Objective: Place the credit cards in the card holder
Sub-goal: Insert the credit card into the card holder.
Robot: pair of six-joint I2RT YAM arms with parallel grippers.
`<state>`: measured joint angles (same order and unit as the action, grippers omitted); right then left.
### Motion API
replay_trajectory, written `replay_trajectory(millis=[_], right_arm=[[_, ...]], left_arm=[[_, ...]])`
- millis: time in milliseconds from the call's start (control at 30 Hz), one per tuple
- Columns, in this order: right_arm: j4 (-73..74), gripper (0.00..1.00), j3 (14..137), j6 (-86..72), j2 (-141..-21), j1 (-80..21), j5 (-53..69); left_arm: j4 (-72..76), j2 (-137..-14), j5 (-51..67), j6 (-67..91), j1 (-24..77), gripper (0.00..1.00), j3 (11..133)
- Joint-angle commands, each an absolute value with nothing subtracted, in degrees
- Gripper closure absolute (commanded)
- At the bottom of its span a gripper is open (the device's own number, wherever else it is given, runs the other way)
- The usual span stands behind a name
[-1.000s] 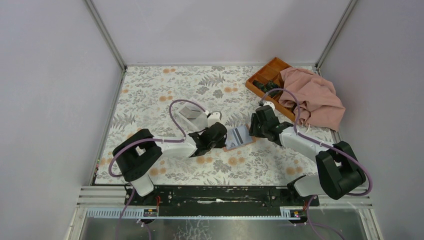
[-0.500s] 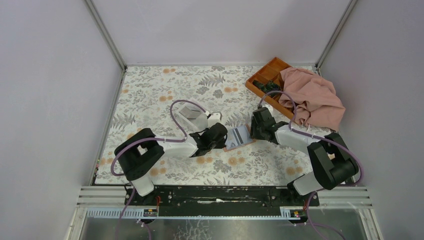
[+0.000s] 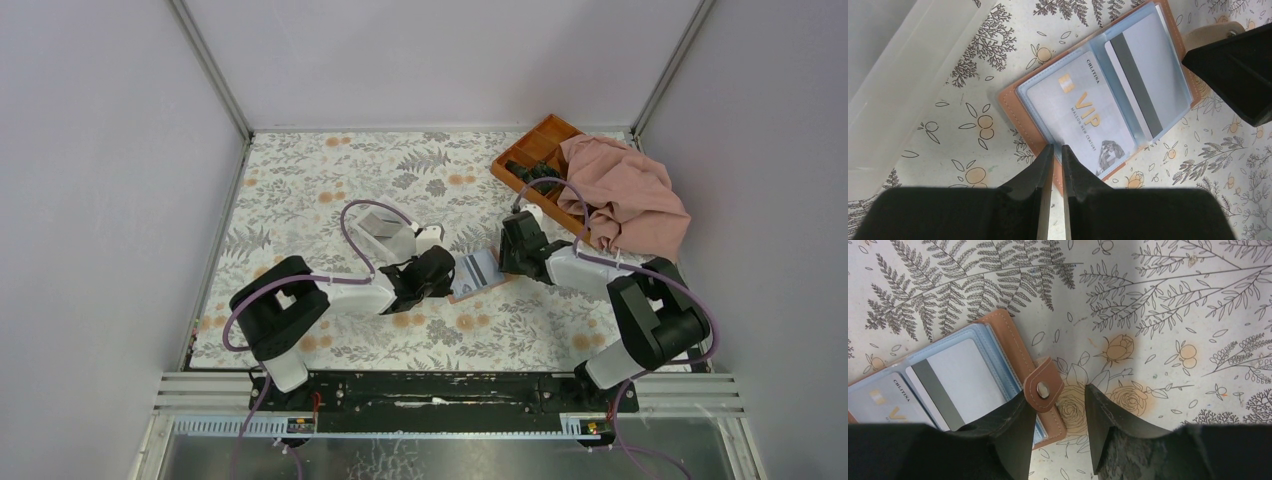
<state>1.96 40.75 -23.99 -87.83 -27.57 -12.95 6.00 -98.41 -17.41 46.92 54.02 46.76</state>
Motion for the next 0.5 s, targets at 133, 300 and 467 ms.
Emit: replay_trajectory(millis=[133, 300, 467], right_arm=[[-0.79, 0.54, 43.97, -22.54, -88.50, -27.34, -14.85], [-1.30, 0.54, 44.05, -22.41, -88.07, -27.33, -14.40], [-1.45, 0.56, 44.94, -22.06, -89.54, -27.35, -14.38]], left_arm=[[5.79, -98.97, -20.10, 46.85, 54.47, 0.82, 45.77], [5.59, -99.10, -20.42, 46.91, 54.44, 0.83, 45.58], [5.50, -99.04, -20.57, 47.01, 54.42, 0.82, 45.46]])
